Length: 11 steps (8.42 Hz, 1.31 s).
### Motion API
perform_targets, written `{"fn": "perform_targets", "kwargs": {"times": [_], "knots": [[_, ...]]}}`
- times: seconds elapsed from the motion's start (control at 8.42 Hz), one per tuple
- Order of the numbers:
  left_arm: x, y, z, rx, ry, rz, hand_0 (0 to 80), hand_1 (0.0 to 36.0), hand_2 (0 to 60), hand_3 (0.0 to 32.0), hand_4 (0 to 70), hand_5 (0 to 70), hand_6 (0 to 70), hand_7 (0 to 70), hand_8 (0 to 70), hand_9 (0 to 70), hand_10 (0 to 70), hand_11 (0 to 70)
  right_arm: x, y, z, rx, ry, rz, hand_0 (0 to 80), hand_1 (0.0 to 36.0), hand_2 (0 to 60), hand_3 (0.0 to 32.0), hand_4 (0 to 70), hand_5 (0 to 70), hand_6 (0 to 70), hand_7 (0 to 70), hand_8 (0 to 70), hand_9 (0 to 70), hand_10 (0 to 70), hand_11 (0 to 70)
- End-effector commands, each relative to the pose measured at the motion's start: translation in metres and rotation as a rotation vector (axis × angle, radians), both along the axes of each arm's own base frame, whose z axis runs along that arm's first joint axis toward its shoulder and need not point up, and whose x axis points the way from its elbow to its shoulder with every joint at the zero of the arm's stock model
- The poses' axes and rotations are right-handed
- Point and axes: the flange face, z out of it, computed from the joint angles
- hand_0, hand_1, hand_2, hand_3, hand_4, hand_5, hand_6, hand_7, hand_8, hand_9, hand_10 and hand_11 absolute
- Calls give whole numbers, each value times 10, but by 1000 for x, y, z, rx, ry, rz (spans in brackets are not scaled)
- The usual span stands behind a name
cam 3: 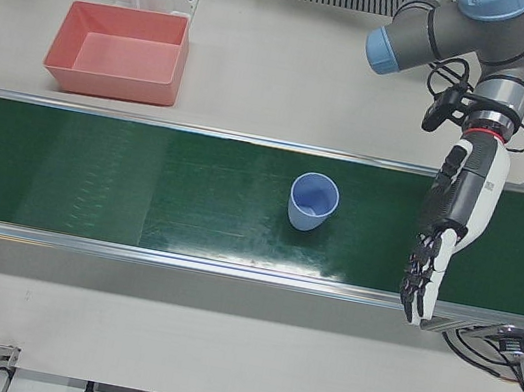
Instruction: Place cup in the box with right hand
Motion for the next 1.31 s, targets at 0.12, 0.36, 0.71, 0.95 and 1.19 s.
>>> {"fn": "perform_targets", "kwargs": {"times": [0.12,0.36,0.71,0.95,1.19], "knots": [[0,0,0,0,0,0,0,0,0,0,0,0,0,0,0,0,0,0,-21,-1,-10,15,0,2,458,145,126,12,0,58,57,215,112,164,13,33],[0,0,0,0,0,0,0,0,0,0,0,0,0,0,0,0,0,0,-24,-1,-9,14,8,0,456,143,131,0,0,57,59,222,114,167,11,31],[0,0,-1,1,0,0,0,0,0,0,0,0,0,0,0,0,0,0,-35,-14,2,-8,18,-3,454,136,125,0,0,56,61,229,117,169,12,31],[0,0,-1,1,0,0,0,0,0,0,0,0,0,0,0,0,0,0,-36,-16,-2,-2,12,-3,447,134,124,0,0,57,60,219,118,168,11,30],[0,0,-1,1,0,0,0,0,0,0,0,0,0,0,0,0,0,0,-36,-16,-5,4,14,-2,447,134,132,0,0,56,62,232,122,172,9,26]]}}
